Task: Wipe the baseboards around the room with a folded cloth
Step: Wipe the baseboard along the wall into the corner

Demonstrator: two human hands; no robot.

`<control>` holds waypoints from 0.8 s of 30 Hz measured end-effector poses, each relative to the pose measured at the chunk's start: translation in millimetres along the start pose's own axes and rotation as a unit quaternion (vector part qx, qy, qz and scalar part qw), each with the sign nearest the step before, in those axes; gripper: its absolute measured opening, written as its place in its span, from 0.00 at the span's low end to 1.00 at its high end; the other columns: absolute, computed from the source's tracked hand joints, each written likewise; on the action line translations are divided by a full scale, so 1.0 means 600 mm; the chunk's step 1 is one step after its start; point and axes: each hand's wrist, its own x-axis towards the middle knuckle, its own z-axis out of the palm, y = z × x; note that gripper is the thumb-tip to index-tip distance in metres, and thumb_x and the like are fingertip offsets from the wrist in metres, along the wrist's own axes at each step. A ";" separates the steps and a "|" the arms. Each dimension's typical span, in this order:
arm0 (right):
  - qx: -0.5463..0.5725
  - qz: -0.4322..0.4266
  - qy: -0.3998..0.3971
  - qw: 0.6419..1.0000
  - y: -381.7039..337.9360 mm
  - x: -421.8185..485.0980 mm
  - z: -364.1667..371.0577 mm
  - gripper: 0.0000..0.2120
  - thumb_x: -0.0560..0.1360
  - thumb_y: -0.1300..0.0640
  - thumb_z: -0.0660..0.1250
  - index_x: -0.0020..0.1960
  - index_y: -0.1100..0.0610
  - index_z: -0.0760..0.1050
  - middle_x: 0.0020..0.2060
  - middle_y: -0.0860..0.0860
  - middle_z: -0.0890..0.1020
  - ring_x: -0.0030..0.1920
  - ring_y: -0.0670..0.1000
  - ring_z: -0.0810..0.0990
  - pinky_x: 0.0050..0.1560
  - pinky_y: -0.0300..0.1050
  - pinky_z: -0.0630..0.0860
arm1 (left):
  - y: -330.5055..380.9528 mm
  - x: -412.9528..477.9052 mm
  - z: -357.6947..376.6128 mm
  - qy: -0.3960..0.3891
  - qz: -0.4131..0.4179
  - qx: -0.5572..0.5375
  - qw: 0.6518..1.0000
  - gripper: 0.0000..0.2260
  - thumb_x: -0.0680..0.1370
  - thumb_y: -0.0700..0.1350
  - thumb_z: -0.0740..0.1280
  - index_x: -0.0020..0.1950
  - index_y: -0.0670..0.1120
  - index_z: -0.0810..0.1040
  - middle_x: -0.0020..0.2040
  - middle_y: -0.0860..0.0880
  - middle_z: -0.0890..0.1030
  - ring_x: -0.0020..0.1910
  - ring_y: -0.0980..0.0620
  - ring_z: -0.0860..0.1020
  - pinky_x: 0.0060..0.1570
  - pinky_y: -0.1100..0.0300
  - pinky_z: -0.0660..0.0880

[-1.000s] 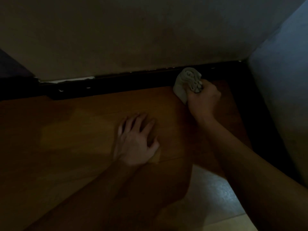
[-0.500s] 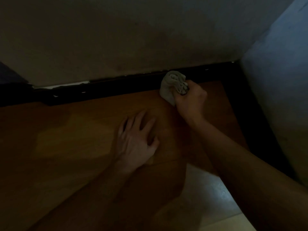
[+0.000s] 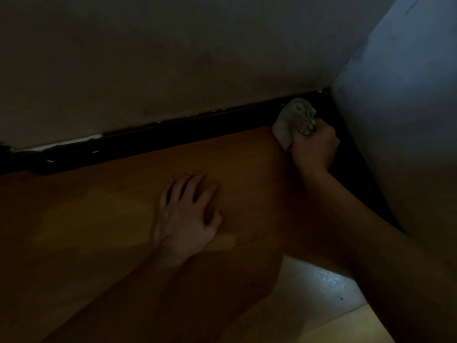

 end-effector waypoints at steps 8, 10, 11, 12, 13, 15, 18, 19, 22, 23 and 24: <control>0.004 -0.024 -0.007 1.000 0.002 -0.008 0.012 0.11 0.73 0.47 0.69 0.48 0.53 0.82 0.45 0.51 0.84 0.47 0.53 0.82 0.44 0.46 0.78 | -0.003 -0.001 0.004 0.003 0.002 0.004 1.000 0.25 0.76 0.61 0.58 0.71 0.56 0.75 0.74 0.47 0.71 0.73 0.44 0.65 0.71 0.45 0.56; -0.001 -0.023 -0.014 1.000 0.001 -0.008 0.012 0.12 0.73 0.46 0.70 0.50 0.53 0.82 0.46 0.52 0.84 0.47 0.53 0.82 0.44 0.44 0.76 | -0.003 -0.001 0.004 0.001 0.004 0.006 1.000 0.25 0.77 0.61 0.58 0.72 0.56 0.74 0.74 0.48 0.70 0.74 0.44 0.63 0.71 0.45 0.55; -0.003 -0.016 -0.004 1.000 0.002 -0.005 0.011 0.12 0.73 0.46 0.70 0.50 0.54 0.82 0.46 0.53 0.85 0.47 0.54 0.82 0.44 0.44 0.77 | -0.003 -0.001 0.004 0.001 0.004 0.005 1.000 0.25 0.77 0.61 0.58 0.72 0.56 0.74 0.74 0.48 0.70 0.73 0.44 0.63 0.71 0.46 0.54; -0.003 -0.008 0.005 1.000 0.002 -0.004 0.011 0.12 0.73 0.46 0.69 0.49 0.54 0.82 0.46 0.54 0.85 0.48 0.56 0.83 0.44 0.45 0.77 | -0.004 -0.001 0.004 0.002 0.005 0.001 1.000 0.25 0.77 0.61 0.58 0.72 0.56 0.74 0.74 0.48 0.71 0.73 0.44 0.63 0.71 0.46 0.54; -0.002 -0.002 0.008 1.000 0.000 -0.006 0.012 0.11 0.73 0.47 0.68 0.48 0.54 0.82 0.46 0.55 0.84 0.48 0.57 0.83 0.42 0.45 0.76 | -0.004 -0.001 0.003 0.003 0.005 -0.003 1.000 0.25 0.76 0.61 0.58 0.71 0.56 0.74 0.74 0.48 0.71 0.73 0.44 0.63 0.71 0.45 0.54; -0.008 -0.013 -0.003 1.000 -0.008 -0.024 0.023 0.10 0.73 0.49 0.68 0.48 0.55 0.81 0.45 0.55 0.84 0.46 0.56 0.82 0.41 0.43 0.72 | -0.003 -0.002 0.003 0.000 0.003 -0.009 1.000 0.25 0.76 0.61 0.58 0.72 0.56 0.74 0.75 0.48 0.70 0.74 0.45 0.62 0.72 0.45 0.54; -0.008 -0.084 -0.036 0.996 -0.025 -0.066 0.047 0.10 0.73 0.50 0.70 0.48 0.56 0.82 0.45 0.54 0.84 0.45 0.54 0.82 0.41 0.42 0.72 | -0.002 -0.001 0.002 0.001 0.000 -0.007 1.000 0.25 0.76 0.61 0.58 0.72 0.57 0.74 0.75 0.48 0.71 0.74 0.46 0.62 0.72 0.46 0.53; 0.001 -0.101 -0.052 0.994 -0.029 -0.077 0.055 0.10 0.73 0.51 0.71 0.48 0.56 0.83 0.44 0.54 0.84 0.44 0.53 0.82 0.41 0.42 0.73 | -0.002 -0.001 0.003 0.002 0.000 -0.008 1.000 0.26 0.75 0.61 0.58 0.71 0.57 0.74 0.74 0.48 0.71 0.74 0.46 0.62 0.72 0.46 0.53; 0.017 -0.133 -0.093 0.987 -0.035 -0.098 0.076 0.10 0.72 0.50 0.72 0.47 0.56 0.82 0.43 0.53 0.84 0.44 0.51 0.82 0.43 0.44 0.76 | -0.003 -0.001 0.004 0.003 0.001 -0.010 1.000 0.26 0.75 0.61 0.59 0.72 0.57 0.74 0.74 0.48 0.71 0.74 0.46 0.62 0.73 0.46 0.52; 0.014 -0.145 -0.097 0.985 -0.036 -0.100 0.079 0.10 0.72 0.51 0.72 0.47 0.56 0.82 0.43 0.53 0.84 0.44 0.51 0.82 0.44 0.45 0.77 | -0.003 -0.002 0.005 0.003 0.002 -0.008 1.000 0.26 0.75 0.61 0.59 0.72 0.58 0.74 0.74 0.49 0.71 0.74 0.46 0.62 0.73 0.46 0.52; 0.008 -0.155 -0.095 0.983 -0.036 -0.099 0.079 0.10 0.72 0.52 0.72 0.48 0.57 0.82 0.43 0.54 0.84 0.45 0.52 0.82 0.45 0.45 0.76 | -0.003 -0.002 0.005 0.004 0.002 -0.006 1.000 0.26 0.75 0.61 0.59 0.72 0.58 0.74 0.74 0.49 0.71 0.74 0.46 0.62 0.73 0.46 0.52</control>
